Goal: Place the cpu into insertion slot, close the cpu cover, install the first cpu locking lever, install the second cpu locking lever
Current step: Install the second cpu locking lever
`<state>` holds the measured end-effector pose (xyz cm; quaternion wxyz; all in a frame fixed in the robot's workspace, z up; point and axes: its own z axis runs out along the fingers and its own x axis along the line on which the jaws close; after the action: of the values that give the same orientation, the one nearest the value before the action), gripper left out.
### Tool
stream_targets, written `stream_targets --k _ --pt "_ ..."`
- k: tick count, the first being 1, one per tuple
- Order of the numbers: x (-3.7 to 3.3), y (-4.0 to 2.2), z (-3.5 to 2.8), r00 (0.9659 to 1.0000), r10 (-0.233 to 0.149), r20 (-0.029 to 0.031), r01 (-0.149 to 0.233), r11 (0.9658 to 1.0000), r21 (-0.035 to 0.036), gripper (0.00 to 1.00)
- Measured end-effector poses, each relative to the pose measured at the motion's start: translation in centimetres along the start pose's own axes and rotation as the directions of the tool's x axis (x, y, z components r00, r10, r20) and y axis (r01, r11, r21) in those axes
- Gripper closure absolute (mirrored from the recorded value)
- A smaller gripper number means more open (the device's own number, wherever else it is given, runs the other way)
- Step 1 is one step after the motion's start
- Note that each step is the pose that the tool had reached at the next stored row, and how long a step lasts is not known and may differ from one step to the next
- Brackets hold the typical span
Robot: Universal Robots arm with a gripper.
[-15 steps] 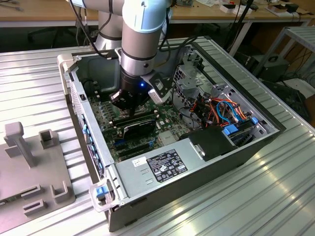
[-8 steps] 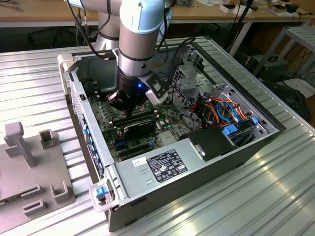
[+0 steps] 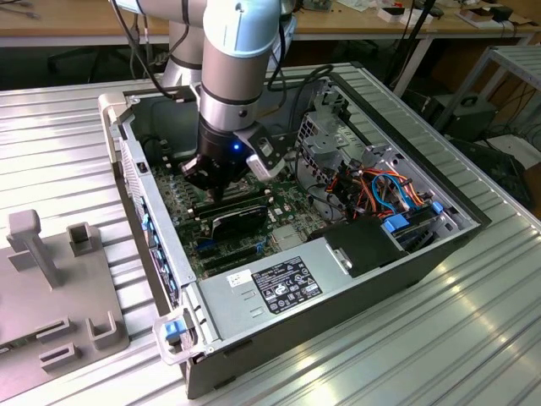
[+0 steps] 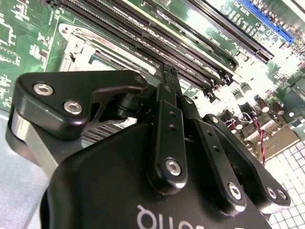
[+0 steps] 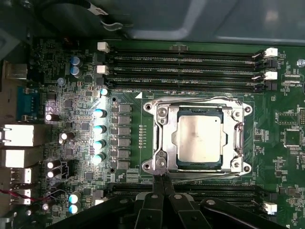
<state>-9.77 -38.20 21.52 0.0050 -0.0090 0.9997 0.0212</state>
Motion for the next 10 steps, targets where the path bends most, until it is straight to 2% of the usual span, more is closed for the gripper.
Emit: stream_targets --k 6,7,9,10 --pt "0.43 0.19 0.10 1.0000 0.000 -0.0024 0.000 1.0000 0.0001 0.89" --pt "0.43 0.21 0.14 1.0000 0.000 -0.0038 0.000 1.0000 -0.0001 0.89" --pt "0.44 0.23 0.17 0.9999 0.001 -0.0126 -0.001 1.0000 -0.0002 0.89" --pt "0.45 0.22 0.17 0.9999 0.001 -0.0128 -0.001 1.0000 0.0000 0.89"
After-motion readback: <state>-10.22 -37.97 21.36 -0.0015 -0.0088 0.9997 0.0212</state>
